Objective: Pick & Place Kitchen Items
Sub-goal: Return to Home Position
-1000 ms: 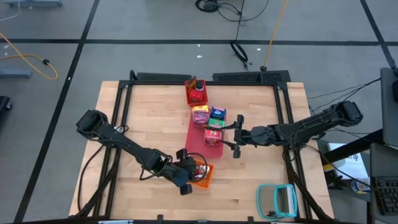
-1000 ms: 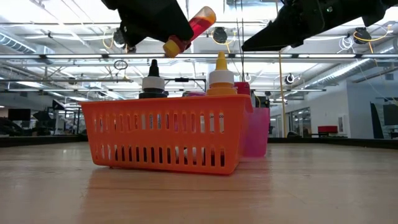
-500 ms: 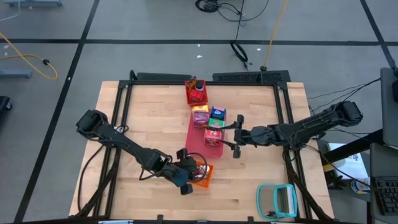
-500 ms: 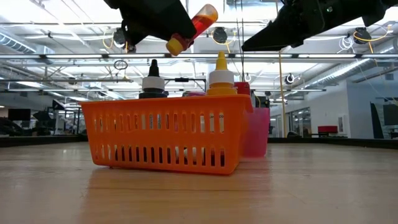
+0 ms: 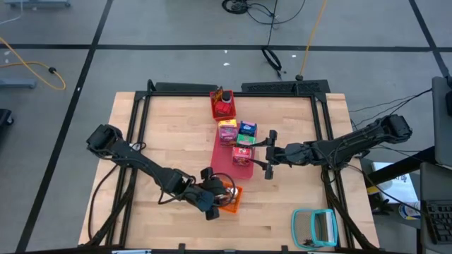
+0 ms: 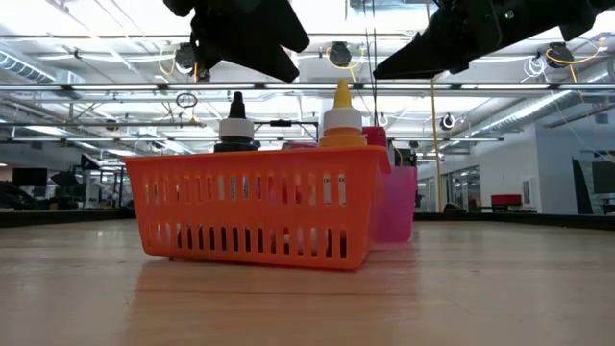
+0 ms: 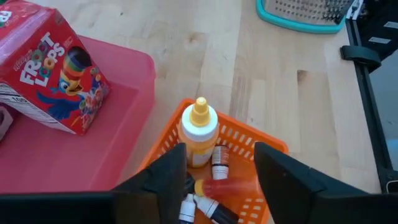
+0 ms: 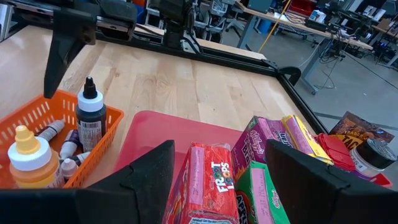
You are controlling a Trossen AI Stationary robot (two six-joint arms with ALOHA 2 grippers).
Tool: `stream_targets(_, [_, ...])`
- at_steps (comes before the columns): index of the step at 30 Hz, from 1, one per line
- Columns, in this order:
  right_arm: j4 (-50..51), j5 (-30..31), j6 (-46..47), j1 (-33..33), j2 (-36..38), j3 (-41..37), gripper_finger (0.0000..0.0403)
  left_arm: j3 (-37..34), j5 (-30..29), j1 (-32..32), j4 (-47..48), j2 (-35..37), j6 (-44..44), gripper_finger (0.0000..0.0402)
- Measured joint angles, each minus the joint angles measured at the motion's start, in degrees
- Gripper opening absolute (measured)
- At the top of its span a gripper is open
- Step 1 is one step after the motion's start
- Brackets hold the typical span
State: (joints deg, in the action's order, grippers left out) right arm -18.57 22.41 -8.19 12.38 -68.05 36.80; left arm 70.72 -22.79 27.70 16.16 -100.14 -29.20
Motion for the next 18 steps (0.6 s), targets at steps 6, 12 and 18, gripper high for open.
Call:
stream_targets(6, [-0.12, 0.02, -0.45, 0.00, 0.00, 0.00, 0.0242, 0.00, 1.49, 0.02, 0.18, 0.00, 0.50, 0.0209])
stream_targets(12, [-1.09, 0.02, -0.21, -0.02, 0.07, 0.02, 0.0242, 0.00, -1.29, -0.86, 1.34, 0.41, 0.13, 0.0203])
stream_targets(18, [1.40, 4.55, -0.01, 0.00, 1.26, 0.02, 0.0242, 0.00, -11.89, -1.58, 9.11, 6.33, 0.04, 0.0204])
